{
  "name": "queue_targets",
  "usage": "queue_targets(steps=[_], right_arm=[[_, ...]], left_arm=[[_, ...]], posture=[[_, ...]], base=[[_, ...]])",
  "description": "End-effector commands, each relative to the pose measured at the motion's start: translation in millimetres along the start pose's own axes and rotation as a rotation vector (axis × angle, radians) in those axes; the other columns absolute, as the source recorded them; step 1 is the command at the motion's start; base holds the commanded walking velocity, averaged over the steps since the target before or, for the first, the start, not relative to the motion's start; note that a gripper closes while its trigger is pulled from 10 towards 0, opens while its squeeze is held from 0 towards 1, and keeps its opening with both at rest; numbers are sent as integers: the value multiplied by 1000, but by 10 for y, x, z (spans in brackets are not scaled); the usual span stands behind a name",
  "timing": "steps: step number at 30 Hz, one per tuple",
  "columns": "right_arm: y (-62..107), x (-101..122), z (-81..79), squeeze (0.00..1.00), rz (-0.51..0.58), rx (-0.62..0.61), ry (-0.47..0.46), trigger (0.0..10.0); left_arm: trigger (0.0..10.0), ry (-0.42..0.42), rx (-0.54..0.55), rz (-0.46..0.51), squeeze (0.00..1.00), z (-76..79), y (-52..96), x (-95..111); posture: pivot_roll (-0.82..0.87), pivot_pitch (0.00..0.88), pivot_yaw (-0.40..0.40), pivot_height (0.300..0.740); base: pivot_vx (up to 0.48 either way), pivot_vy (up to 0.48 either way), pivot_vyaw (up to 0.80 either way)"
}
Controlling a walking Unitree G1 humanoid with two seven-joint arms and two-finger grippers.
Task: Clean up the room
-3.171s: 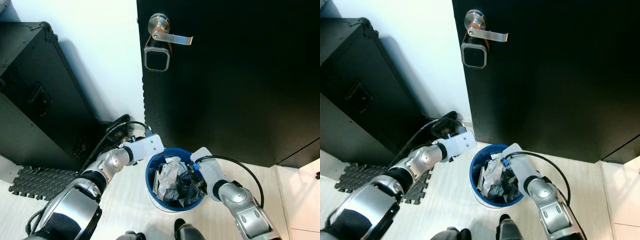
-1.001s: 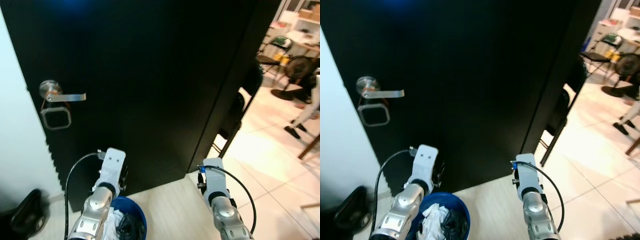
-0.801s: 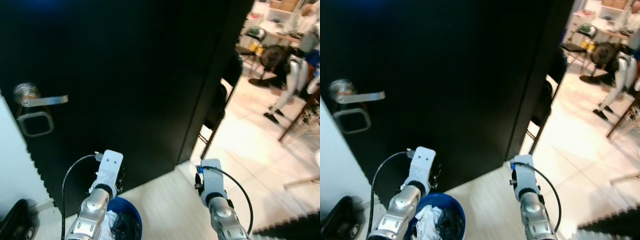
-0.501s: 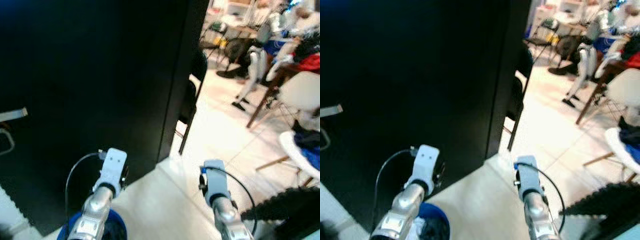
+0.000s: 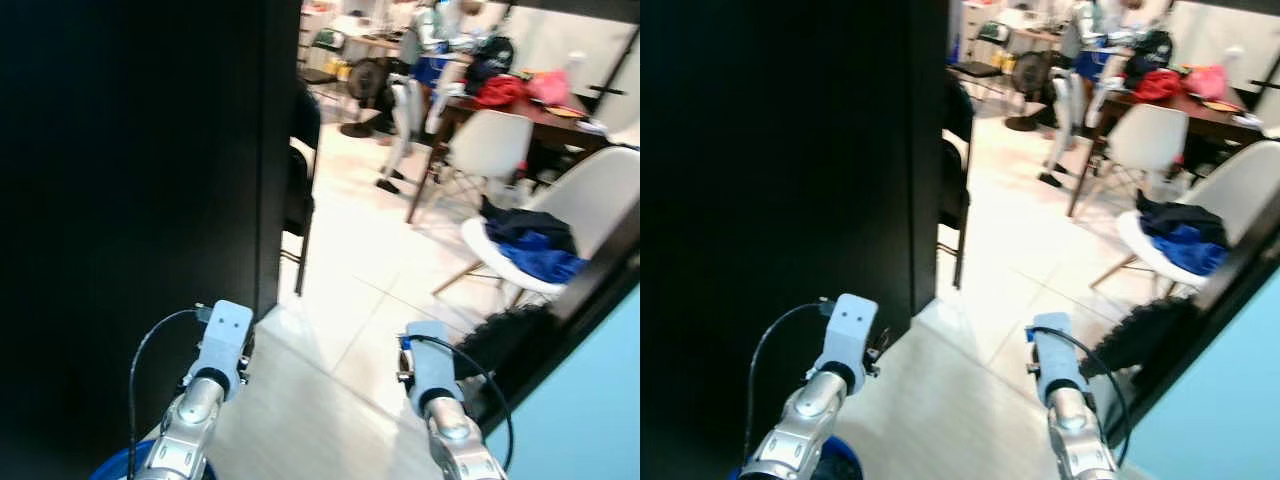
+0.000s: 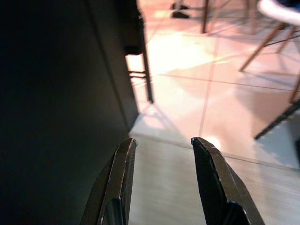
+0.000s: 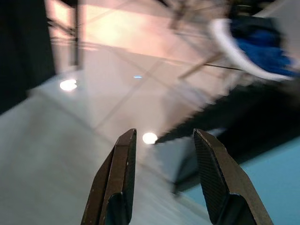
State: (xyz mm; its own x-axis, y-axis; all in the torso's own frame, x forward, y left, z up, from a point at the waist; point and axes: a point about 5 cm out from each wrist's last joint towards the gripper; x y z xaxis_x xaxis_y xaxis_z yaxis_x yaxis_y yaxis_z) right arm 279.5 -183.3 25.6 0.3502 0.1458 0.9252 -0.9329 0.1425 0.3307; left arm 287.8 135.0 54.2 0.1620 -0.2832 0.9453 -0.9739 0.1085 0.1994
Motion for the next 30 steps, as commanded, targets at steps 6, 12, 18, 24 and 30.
queue_targets(steps=[6, 12, 18, 24, 30], right_arm=[[38, -83, -19, 0, -33, 3, 5, 10000], [43, -85, -40, 0, -34, 8, 6, 10000], [44, -83, -81, 0, -39, 21, 15, 10000], [46, -102, -65, 0, -58, 10, 25, 10000], [46, -107, -62, 0, -63, 8, 26, 10000]], left_arm=[[10000, 38, -6, -62, 0, -16, 37, -137], [10000, 42, -7, -65, 0, -33, 45, -152], [10000, 67, 10, -56, 0, -33, 27, -133], [10000, 77, 8, -52, 0, -32, 13, -114], [10000, 92, 15, -43, 0, -37, 9, -97]], posture=[[-19, 0, -88, 740], [-18, 0, -89, 740], [-20, 0, -93, 740], [-21, 0, -97, 740], [-20, 0, -97, 740]], base=[[0, 0, -800], [0, 0, -800], [0, 0, -800], [0, 0, -800], [0, 0, -800]])
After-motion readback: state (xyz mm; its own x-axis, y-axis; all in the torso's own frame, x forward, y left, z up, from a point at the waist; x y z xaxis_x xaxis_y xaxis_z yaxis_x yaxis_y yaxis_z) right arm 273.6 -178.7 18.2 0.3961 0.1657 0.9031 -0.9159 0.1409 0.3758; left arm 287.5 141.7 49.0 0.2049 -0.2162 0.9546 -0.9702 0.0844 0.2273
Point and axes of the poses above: a point about 5 cm out from each wrist's last joint towards the gripper, its own y axis pointing back from the gripper into the wrist, its own x axis along the axis of the wrist's last joint, z = x × y, and after that the axes turned 4 degrees about -y, right-handed
